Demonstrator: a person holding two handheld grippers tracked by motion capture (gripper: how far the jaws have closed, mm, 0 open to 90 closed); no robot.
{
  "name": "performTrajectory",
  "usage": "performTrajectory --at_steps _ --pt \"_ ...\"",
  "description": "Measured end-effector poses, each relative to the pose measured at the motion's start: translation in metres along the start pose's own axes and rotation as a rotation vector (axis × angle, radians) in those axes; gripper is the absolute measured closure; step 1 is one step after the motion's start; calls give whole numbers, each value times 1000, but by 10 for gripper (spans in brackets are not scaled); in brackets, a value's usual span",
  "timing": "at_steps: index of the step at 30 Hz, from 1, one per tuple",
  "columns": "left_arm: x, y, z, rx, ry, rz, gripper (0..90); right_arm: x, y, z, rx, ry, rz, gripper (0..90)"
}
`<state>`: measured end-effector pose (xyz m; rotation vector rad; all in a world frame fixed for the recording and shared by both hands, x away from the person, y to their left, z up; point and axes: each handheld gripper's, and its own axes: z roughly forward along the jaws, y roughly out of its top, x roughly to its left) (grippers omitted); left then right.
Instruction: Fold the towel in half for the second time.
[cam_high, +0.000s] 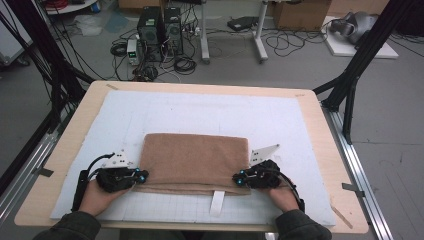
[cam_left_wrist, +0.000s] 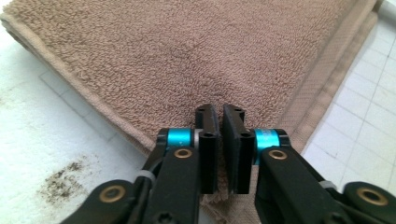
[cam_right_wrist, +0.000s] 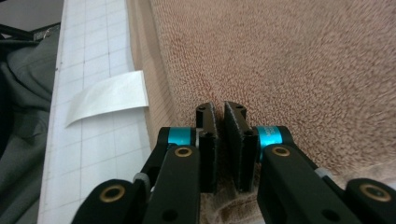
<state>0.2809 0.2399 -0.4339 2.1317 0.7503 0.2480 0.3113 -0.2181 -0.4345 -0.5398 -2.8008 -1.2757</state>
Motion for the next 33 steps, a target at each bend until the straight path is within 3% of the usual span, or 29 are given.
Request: performTrajectory --at_steps 7,12,17,21,23,25,26,28,31,33 --pt "-2 4 -19 -76 -14 -15 866 8 11 -19 -47 -12 -36 850" --pt "-6 4 -30 -110 -45 -29 866 17 15 -31 -90 -14 -46 849" --pt "-14 -6 -30 -69 -52 -3 867 26 7 -25 -61 16 -58 849" --pt "-15 -18 -14 -5 -46 -6 867 28 -4 -11 -1 29 -44 849" --pt "-16 -21 -11 -12 -43 -13 866 27 -9 -3 31 29 -42 849" --pt "-16 -21 -12 -22 -45 -19 859 25 -12 -2 13 40 -27 840" --pt "-15 -20 -14 -20 -48 -17 843 23 -12 -2 4 52 -19 823" --pt "-15 -17 -18 -32 -39 -7 782 22 -9 -6 -7 56 -14 705" --pt "-9 -9 -26 -71 -13 -11 686 19 -1 -17 -50 15 -10 585" --pt "-3 -1 -29 -95 7 -22 642 11 5 -25 -67 -21 4 561"
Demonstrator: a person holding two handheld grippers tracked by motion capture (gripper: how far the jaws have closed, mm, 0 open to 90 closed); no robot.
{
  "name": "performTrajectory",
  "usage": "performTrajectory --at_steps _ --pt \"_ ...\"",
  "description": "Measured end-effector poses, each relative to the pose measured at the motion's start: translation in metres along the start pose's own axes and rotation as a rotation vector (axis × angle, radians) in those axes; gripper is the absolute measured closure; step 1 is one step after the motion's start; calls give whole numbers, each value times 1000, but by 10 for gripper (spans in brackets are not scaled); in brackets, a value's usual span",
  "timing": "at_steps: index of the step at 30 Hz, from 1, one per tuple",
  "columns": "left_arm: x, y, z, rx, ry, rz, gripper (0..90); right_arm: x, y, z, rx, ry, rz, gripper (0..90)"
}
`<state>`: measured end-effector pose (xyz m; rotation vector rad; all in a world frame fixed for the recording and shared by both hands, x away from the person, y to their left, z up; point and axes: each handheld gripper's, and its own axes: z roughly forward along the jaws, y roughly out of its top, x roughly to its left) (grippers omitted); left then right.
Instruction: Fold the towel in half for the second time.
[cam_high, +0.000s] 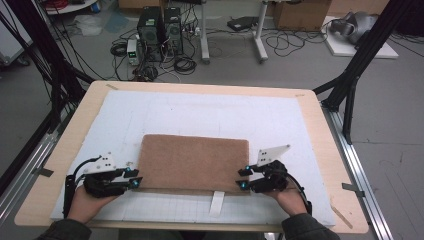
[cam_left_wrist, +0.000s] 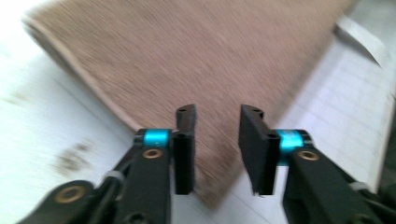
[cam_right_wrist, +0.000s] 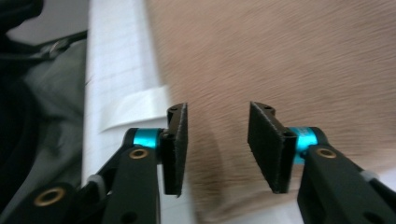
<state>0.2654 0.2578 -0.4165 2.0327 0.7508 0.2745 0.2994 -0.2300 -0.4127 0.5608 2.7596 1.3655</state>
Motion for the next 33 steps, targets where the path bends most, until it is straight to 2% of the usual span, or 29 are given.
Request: performTrajectory --at_steps 2,3,6,8,11,15,16,18,19,20,21,24,27,28,30,32,33 --pt "6 8 1 -21 34 -9 605 -9 7 -6 -14 -63 12 508" --pt "10 12 2 -26 48 -10 562 -14 11 -7 -17 -79 20 493" --pt "20 25 8 -48 95 -9 521 -32 21 -10 -23 -157 37 449" --pt "27 33 15 -37 130 12 518 -44 26 -9 -23 -192 48 402" --pt "39 42 27 -6 170 6 497 -60 31 -5 -22 -216 81 375" --pt "60 47 47 -37 179 -65 457 -78 35 4 8 -248 106 351" --pt "65 46 52 -28 173 -86 441 -82 35 7 15 -256 108 347" --pt "74 43 62 19 171 -129 418 -89 33 12 24 -256 133 330" --pt "78 41 66 25 158 -152 394 -92 31 14 29 -252 145 326" --pt "80 39 69 35 162 -162 392 -94 29 16 41 -252 150 326" --pt "81 38 72 45 165 -166 375 -96 27 18 51 -260 150 326" --pt "80 35 79 89 165 -148 368 -100 23 24 79 -236 167 326" --pt "80 34 81 102 167 -147 382 -101 20 29 101 -224 168 330" --pt "81 34 81 111 162 -143 400 -101 20 31 107 -220 182 336" --pt "81 33 82 110 149 -159 434 -103 17 35 118 -188 199 382" --pt "82 32 82 107 119 -194 513 -104 14 36 98 -154 226 483" --pt "82 32 82 106 108 -196 546 -103 13 35 87 -124 230 600"
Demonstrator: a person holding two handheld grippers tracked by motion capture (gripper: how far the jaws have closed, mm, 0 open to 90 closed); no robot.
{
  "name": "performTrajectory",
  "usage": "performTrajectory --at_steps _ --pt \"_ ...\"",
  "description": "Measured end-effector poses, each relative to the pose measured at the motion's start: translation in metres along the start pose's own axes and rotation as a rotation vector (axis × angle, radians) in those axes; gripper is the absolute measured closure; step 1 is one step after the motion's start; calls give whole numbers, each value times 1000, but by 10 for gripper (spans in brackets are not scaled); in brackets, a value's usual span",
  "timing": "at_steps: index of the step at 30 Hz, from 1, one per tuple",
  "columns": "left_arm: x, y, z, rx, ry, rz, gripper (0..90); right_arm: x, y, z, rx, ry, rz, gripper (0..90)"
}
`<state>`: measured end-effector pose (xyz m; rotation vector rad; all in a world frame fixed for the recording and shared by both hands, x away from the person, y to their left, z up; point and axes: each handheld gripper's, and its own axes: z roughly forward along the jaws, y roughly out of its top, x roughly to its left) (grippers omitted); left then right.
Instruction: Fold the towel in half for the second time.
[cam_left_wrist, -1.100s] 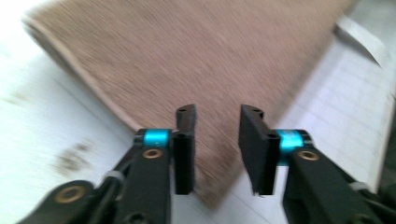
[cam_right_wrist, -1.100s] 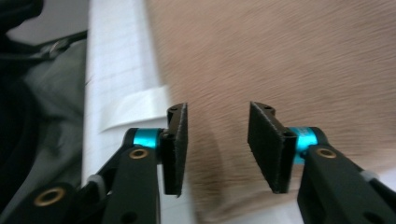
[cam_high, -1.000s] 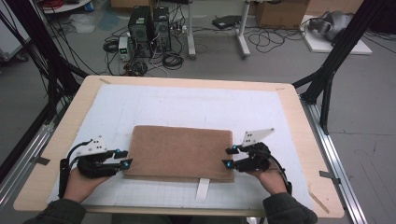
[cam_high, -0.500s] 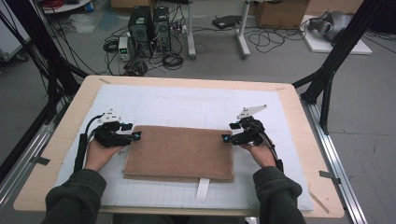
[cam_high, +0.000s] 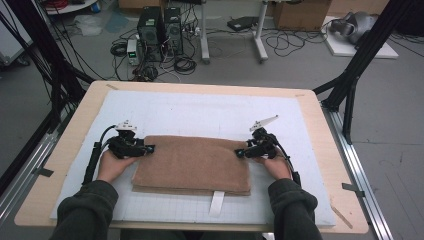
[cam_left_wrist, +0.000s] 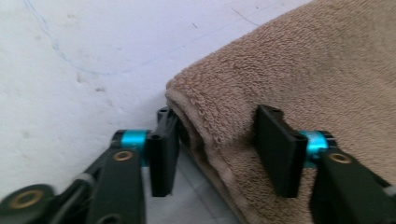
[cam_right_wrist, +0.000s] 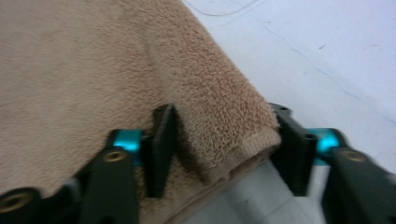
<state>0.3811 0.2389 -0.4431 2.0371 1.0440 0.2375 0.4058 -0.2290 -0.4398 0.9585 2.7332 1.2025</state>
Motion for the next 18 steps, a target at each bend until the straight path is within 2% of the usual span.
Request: performTrajectory --at_steps 2,3,5,9,12,17,18 --pt "-1 0 -1 -1 -15 -11 634 3 -2 -2 -17 16 -19 715" --pt "-2 1 -2 -6 -16 -6 688 4 -2 -4 -19 15 -27 746" --pt "-6 3 -6 -16 2 26 766 6 1 -8 -16 9 -43 774" --pt "-10 12 -15 -105 19 4 791 7 11 -20 -39 -40 -68 782" --pt "-13 26 -18 -162 58 17 791 5 27 -32 -64 -117 -101 782" --pt "-7 57 -17 -212 117 15 791 -5 50 -44 -95 -173 -90 780" --pt "-5 62 -16 -222 118 8 790 -7 53 -44 -101 -185 -105 780"
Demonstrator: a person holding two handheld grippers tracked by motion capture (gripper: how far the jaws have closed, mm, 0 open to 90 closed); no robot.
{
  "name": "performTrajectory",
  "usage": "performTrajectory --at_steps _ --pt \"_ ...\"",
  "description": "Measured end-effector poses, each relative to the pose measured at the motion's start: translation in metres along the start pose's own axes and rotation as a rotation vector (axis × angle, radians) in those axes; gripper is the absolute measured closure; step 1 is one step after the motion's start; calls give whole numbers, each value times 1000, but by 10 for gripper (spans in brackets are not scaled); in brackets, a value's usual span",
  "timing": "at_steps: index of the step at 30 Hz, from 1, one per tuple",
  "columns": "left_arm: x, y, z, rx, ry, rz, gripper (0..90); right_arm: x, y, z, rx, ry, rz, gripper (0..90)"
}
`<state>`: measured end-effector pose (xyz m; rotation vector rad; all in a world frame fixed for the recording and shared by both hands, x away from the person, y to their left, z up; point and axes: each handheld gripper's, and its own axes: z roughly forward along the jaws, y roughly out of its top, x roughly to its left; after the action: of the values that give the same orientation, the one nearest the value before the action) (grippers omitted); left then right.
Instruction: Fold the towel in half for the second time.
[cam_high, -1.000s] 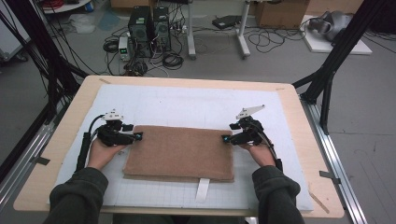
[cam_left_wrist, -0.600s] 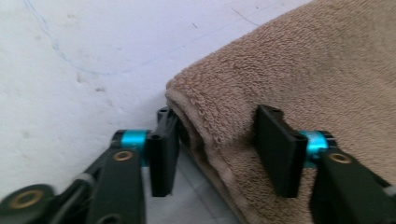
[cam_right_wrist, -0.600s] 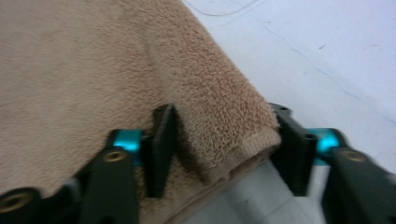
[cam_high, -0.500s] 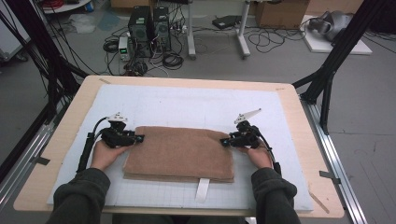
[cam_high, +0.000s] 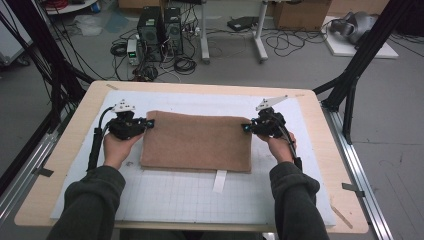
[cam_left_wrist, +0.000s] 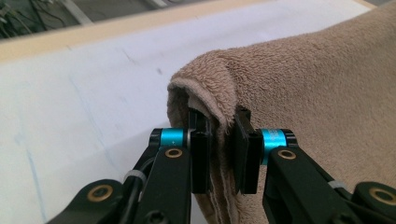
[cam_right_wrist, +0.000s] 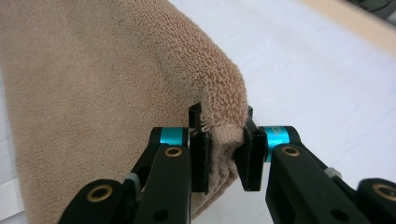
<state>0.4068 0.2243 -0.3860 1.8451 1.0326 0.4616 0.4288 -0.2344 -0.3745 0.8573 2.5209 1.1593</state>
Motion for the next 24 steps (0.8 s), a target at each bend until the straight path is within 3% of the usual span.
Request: performTrajectory --at_steps 2,4,6,7,8,10,14,17,22,24 --pt "5 2 5 0 -8 -34 777 -7 5 2 -2 -15 18 743" --pt "8 -3 9 51 58 -37 680 -12 4 7 -10 -81 45 532" --pt "12 -10 7 71 73 -55 541 -16 -1 10 -18 -90 102 438" --pt "12 -14 4 66 82 -57 542 -15 -4 11 -10 -90 111 425" --pt "13 -19 1 59 70 -69 537 -13 -7 12 -10 -89 88 428" --pt "9 -28 -3 71 49 -54 531 -5 -13 13 6 -92 75 419" --pt "-3 -42 -10 94 3 -12 521 12 -17 17 6 -52 35 419" --pt "-15 -50 -14 84 -46 -5 520 27 -18 22 9 -11 -2 420" --pt "-30 -62 -16 112 -56 65 510 46 -24 28 -3 44 -24 413" --pt "-32 -66 -15 157 -59 91 507 51 -29 30 4 47 -22 412"
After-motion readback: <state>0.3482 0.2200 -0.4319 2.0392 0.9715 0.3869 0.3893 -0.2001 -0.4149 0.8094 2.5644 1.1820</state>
